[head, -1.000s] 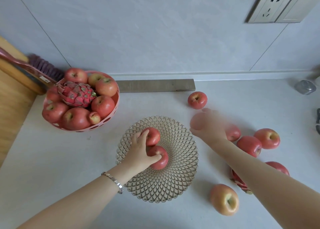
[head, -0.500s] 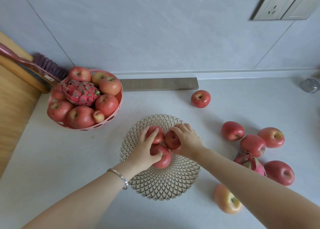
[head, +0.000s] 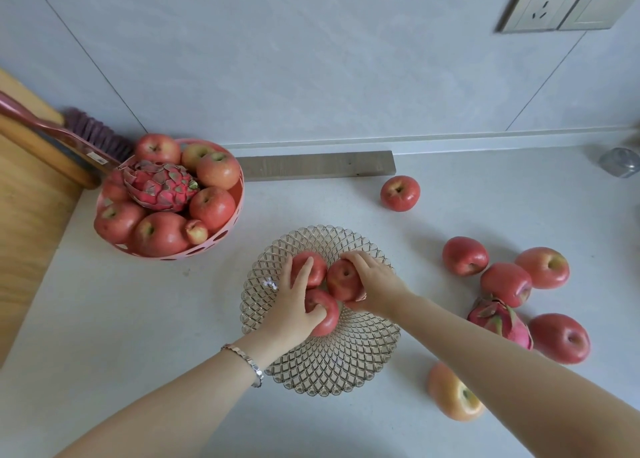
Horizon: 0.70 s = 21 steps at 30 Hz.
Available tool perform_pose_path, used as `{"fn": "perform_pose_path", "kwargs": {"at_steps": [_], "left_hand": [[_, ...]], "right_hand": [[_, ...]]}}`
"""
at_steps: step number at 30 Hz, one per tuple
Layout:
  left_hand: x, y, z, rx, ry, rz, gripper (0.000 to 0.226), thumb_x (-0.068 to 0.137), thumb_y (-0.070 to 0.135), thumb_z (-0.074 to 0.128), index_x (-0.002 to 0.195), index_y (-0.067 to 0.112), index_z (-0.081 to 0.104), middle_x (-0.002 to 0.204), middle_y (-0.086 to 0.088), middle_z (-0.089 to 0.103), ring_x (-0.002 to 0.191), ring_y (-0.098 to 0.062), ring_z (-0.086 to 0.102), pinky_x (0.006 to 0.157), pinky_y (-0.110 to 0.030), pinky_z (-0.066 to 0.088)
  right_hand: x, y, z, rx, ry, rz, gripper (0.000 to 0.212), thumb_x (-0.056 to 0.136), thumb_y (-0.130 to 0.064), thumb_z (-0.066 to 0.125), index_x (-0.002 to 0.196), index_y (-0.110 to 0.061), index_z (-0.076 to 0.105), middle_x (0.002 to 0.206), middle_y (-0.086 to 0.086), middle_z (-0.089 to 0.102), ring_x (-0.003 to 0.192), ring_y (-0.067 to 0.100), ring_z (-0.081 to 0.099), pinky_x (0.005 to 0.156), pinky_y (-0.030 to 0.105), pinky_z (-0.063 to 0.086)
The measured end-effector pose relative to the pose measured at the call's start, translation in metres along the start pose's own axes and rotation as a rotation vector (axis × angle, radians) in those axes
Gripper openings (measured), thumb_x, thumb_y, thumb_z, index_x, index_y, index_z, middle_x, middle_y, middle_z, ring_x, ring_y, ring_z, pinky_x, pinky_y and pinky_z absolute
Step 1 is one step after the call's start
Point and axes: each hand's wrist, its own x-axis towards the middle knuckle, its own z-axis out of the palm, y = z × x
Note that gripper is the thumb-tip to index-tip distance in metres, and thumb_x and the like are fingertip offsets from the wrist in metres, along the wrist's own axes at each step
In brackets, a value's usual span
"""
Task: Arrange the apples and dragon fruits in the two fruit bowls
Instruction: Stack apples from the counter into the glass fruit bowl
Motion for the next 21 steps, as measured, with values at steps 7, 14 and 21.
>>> {"fn": "perform_pose_path", "kwargs": {"at_steps": [7, 14, 21], "left_hand": [[-0.003, 0.007, 0.008, 0.077, -0.002, -0.040, 0.107, 0.077, 0.039, 0.071, 0.149, 0.024, -0.007, 0.150, -0.008, -0.035, 0.146, -0.026, -0.004, 0.115, -0.027, 0.016], [0.001, 0.002, 0.007, 0.139, -0.033, 0.006, 0.105, 0.080, 0.038, 0.068, 0.148, 0.026, -0.011, 0.148, -0.005, -0.040, 0.146, -0.025, 0.009, 0.109, -0.024, 0.030], [0.004, -0.003, 0.009, 0.114, 0.021, 0.050, 0.104, 0.077, 0.043, 0.070, 0.149, 0.029, -0.004, 0.152, -0.002, -0.032, 0.146, -0.025, 0.008, 0.109, -0.027, 0.034]], "right_hand": [[-0.002, -0.002, 0.005, -0.043, -0.024, 0.050, 0.105, 0.065, -0.028, 0.080, 0.146, -0.022, 0.013, 0.147, 0.004, 0.023, 0.136, 0.024, 0.025, 0.112, 0.041, 0.028], [-0.015, 0.023, -0.036, 0.108, 0.348, -0.045, 0.072, 0.066, 0.003, 0.059, 0.134, -0.011, 0.042, 0.139, 0.019, 0.036, 0.131, 0.033, 0.032, 0.108, 0.052, 0.032], [-0.026, 0.096, -0.066, -0.269, 0.080, 0.718, 0.089, 0.073, -0.026, 0.069, 0.143, -0.025, 0.015, 0.145, 0.018, 0.020, 0.130, 0.039, 0.028, 0.108, 0.045, 0.027]]}}
